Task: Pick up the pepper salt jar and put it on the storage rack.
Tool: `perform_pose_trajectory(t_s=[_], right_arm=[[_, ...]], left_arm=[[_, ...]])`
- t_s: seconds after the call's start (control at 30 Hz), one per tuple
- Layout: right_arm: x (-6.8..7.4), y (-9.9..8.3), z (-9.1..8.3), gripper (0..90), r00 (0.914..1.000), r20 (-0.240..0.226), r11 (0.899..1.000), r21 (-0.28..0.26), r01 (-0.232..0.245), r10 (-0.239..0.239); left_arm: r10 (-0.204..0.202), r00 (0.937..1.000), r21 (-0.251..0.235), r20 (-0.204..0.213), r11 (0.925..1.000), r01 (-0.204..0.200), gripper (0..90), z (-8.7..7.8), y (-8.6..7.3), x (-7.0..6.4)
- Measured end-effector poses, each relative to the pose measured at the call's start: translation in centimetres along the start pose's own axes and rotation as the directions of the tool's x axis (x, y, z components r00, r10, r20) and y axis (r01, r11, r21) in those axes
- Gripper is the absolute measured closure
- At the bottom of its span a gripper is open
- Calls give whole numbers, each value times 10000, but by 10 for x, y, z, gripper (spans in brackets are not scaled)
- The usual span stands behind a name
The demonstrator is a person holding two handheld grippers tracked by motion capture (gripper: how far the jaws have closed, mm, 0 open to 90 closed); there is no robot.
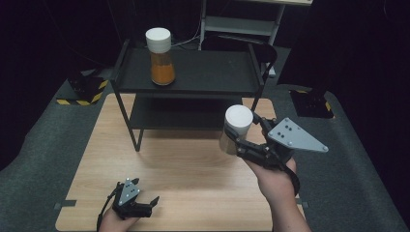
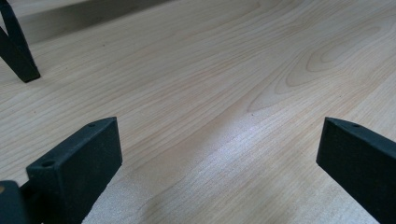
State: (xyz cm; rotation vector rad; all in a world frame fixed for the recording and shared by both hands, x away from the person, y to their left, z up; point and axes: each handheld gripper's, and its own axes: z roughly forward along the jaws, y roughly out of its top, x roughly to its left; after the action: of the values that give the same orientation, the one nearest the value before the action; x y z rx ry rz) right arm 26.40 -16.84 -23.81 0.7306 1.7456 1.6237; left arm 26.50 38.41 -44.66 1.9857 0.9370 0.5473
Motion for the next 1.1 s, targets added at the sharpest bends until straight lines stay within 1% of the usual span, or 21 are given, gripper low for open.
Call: perform_pose_trajectory(t_s=[0.37,0.47,0.53,0.77,0.8,0.93,1.03,1.1], right_arm=[[-3,21,12,339,10000,24,10000,-50,46,-46],[-5,26,16,340,10000,80,10000,-5,8,-8],[-7,29,18,340,9999,116,10000,-8,-31,31],[-11,41,26,340,9994,326,10000,-3,89,-88],[-12,43,27,339,9994,330,10000,-22,59,-58],[-14,49,31,339,9993,367,10000,-90,33,-29],[-19,54,37,339,9993,324,9998,-115,-155,158],[-20,58,40,339,9992,355,9998,-118,-163,168]], left_arm=[[-41,10000,-22,70,10000,41,2,-1,-1,2],[-76,9999,-28,108,10000,77,3,-1,-1,2],[-25,9999,-36,100,10000,26,3,-1,-1,2],[-103,9997,-26,205,9999,104,3,-1,-1,5],[-169,9996,-28,228,9999,170,3,-1,-1,5],[-176,9996,-57,227,9998,177,3,-1,-2,5],[-161,9996,-90,226,9998,163,3,-2,-2,5],[-164,9995,-114,254,9998,167,3,-2,-3,5]])
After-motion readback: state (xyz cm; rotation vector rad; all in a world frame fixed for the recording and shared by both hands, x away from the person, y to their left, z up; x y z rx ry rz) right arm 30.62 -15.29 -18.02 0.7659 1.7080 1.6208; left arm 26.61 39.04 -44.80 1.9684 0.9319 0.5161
